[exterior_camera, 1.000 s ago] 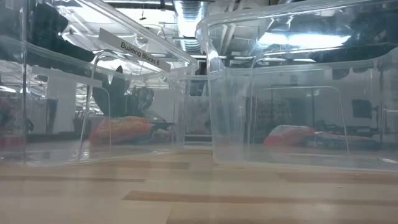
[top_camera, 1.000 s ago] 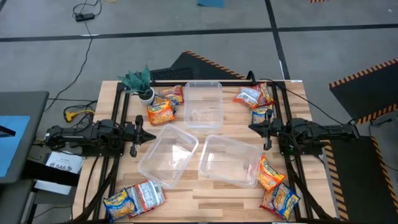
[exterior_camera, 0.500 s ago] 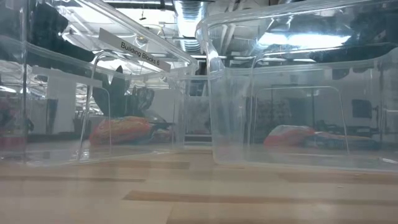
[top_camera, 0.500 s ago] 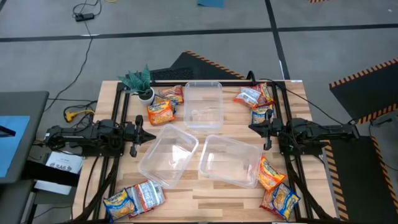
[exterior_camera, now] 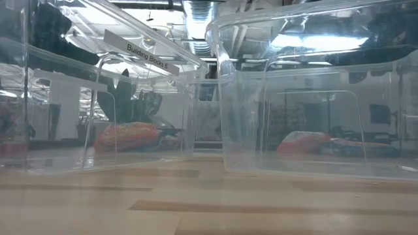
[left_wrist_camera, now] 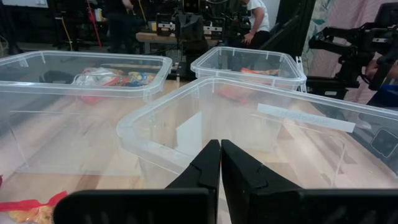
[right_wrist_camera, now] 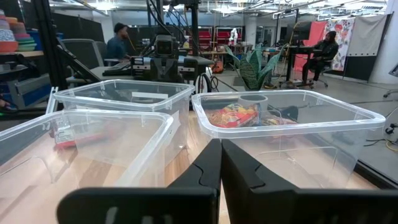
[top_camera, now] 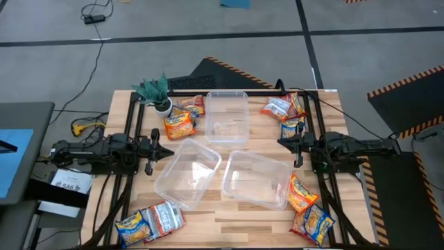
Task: Sort Maruchan noodles
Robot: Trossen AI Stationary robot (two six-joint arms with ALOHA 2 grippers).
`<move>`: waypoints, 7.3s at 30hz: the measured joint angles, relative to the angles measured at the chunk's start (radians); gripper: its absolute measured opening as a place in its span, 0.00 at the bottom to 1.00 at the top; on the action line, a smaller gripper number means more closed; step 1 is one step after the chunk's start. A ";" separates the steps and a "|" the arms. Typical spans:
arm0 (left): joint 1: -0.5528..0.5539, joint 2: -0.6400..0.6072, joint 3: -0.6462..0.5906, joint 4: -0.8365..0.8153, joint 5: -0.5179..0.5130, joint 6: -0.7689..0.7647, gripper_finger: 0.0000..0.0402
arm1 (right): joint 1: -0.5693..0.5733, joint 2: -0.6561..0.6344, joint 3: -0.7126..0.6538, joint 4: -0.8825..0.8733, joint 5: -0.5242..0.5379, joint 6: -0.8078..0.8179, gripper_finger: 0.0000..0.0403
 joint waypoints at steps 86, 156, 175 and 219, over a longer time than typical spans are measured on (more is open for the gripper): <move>0.226 0.686 0.512 -0.295 -0.426 -0.226 0.47 | 0.000 0.000 0.000 0.000 0.000 0.000 0.09; 0.261 1.267 0.874 -0.478 -0.585 -0.218 0.00 | 0.000 0.000 0.000 0.000 0.000 0.000 0.09; 0.214 1.169 0.874 -0.178 -0.682 0.037 0.00 | 0.000 0.000 0.000 0.000 0.000 0.000 0.09; 0.360 1.479 1.011 0.293 -0.058 0.115 0.07 | 0.000 0.000 0.000 0.002 0.000 0.000 0.09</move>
